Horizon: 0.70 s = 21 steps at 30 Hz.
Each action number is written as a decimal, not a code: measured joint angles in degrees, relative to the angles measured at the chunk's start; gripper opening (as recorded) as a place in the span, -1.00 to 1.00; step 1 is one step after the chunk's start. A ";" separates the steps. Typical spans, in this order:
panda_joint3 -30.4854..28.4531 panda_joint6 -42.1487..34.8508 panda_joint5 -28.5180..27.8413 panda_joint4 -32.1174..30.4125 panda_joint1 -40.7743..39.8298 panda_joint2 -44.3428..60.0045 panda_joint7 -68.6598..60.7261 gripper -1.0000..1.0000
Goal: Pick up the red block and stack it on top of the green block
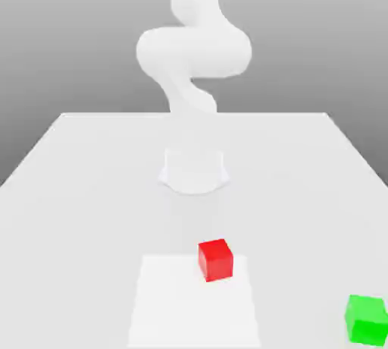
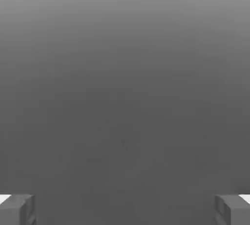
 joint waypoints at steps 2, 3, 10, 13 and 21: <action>-0.10 2.78 0.03 -3.37 0.70 3.73 -1.10 0.00; -0.15 4.14 0.04 -5.02 1.04 5.57 -1.64 0.00; -0.18 13.62 0.23 -16.57 3.19 18.48 -5.55 0.00; -0.07 17.97 0.25 -21.82 4.08 24.50 -7.29 0.00; 0.37 33.79 -0.13 -29.69 5.51 45.27 -10.22 0.00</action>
